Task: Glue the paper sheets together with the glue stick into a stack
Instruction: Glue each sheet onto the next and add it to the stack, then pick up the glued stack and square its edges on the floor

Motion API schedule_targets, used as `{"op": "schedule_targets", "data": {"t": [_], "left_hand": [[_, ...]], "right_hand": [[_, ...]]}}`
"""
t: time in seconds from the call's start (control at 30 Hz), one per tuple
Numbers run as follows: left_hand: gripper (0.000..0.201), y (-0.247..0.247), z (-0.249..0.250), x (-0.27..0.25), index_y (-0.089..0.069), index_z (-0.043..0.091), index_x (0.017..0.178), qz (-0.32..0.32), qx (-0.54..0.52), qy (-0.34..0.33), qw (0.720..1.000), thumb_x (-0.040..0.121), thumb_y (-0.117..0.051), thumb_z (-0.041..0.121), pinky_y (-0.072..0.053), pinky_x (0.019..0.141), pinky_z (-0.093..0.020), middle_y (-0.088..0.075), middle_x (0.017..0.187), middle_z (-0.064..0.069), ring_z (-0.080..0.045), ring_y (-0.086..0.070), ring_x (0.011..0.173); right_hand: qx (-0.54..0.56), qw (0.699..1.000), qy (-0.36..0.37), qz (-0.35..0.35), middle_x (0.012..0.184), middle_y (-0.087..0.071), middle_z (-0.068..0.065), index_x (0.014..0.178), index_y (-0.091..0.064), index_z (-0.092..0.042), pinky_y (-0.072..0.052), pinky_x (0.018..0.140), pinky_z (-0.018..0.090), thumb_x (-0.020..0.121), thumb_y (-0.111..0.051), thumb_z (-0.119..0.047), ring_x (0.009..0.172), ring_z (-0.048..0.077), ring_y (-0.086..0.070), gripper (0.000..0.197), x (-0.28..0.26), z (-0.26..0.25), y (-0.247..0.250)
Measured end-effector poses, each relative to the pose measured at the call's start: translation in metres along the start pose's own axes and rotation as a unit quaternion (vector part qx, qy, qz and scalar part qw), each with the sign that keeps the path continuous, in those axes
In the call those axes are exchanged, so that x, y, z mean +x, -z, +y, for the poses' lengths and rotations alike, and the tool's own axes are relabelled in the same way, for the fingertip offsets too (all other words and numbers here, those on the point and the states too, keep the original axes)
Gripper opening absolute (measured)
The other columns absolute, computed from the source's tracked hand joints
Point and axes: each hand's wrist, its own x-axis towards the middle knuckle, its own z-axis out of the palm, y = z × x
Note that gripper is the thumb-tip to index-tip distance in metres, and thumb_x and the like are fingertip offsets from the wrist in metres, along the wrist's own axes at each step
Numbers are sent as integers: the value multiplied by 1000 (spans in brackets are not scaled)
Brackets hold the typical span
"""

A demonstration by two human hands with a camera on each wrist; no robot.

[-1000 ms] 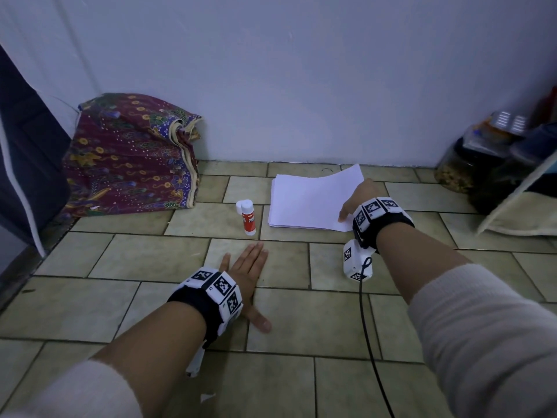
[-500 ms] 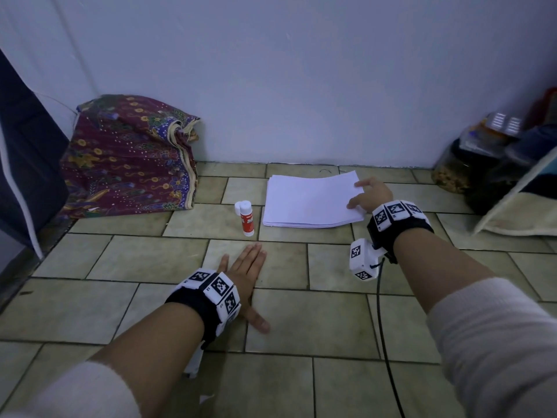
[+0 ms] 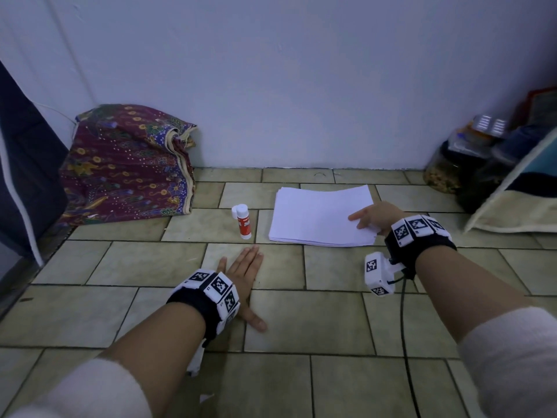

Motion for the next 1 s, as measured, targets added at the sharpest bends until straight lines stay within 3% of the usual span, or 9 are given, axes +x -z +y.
{"op": "schedule_targets", "data": {"t": [0.17, 0.3, 0.4, 0.57, 0.63, 0.7, 0.77, 0.9, 1.0], "left_hand": [[142, 6, 6, -5, 21, 9, 149, 6, -1, 3, 1000, 62, -77, 64, 7, 116, -56, 31, 155, -6, -22, 25, 144], [119, 21, 17, -13, -9, 21, 150, 11, -64, -15, 998, 62, -86, 45, -7, 115, -60, 12, 158, -10, -26, 10, 147], [89, 25, 14, -16, -28, 31, 140, 4, -158, -36, 987, 70, -82, 41, -1, 115, -60, 17, 158, -10, -28, 14, 146], [47, 12, 7, -9, -52, 54, 101, 25, -259, -83, 962, 65, -80, 53, 2, 116, -58, 19, 157, -1, -27, 12, 146], [41, 13, 4, -10, -59, 59, 89, 79, -339, -118, 930, 61, -85, 45, -16, 118, -46, -6, 154, 1, -22, -11, 144], [51, 15, 0, -11, -66, 56, 81, 139, -439, -163, 873, 72, -83, 10, -39, 102, -26, -46, 132, 0, -11, -44, 126], [62, 19, -6, -11, -72, 49, 73, 200, -517, -163, 816, 76, -71, -13, -46, 83, -15, -67, 100, 13, 3, -59, 97], [60, 27, -10, -17, -71, 32, 53, 306, -568, -147, 750, 70, -66, -25, -48, 72, -13, -69, 66, 14, 4, -62, 70], [58, 27, -11, -21, -68, 27, 46, 331, -607, -162, 704, 65, -67, -28, -48, 71, -14, -64, 76, 5, 4, -61, 73]], "right_hand": [[24, 999, 5, 22, 126, -58, 13, 116, -68, -22, -49, 87, 33, 81, -65, 7, 90, 24, -56, 45, -19, 33, 1], [96, 995, 3, 31, 123, -60, 15, 117, -68, -14, -47, 81, 29, 78, -60, 17, 88, 24, -51, 50, -47, 58, -6], [153, 988, 19, 25, 114, -59, 13, 114, -68, -14, -45, 63, 22, 78, -52, 23, 86, 24, -50, 55, -78, 62, -18], [217, 974, 59, 15, 115, -57, 8, 111, -68, -16, -49, 70, 21, 77, -48, 28, 95, 24, -54, 59, -108, 59, -41], [244, 966, 87, 7, 114, -60, 8, 108, -68, -15, -53, 75, 27, 77, -49, 28, 96, 23, -56, 57, -116, 56, -50], [268, 954, 135, 6, 108, -64, 8, 99, -70, -12, -57, 79, 33, 77, -49, 29, 90, 22, -59, 51, -123, 53, -59], [286, 939, 189, 18, 92, -69, 0, 84, -72, -13, -56, 69, 19, 77, -50, 29, 83, 15, -61, 48, -127, 50, -66], [226, 932, 281, 41, 78, -72, -17, 74, -76, -23, -48, 72, 9, 75, -58, 25, 80, -3, -64, 51, -130, 42, -67], [208, 924, 317, 42, 98, -71, 2, 83, -76, -17, -47, 76, 9, 72, -62, 24, 89, 0, -63, 45, -134, 39, -66]]}}
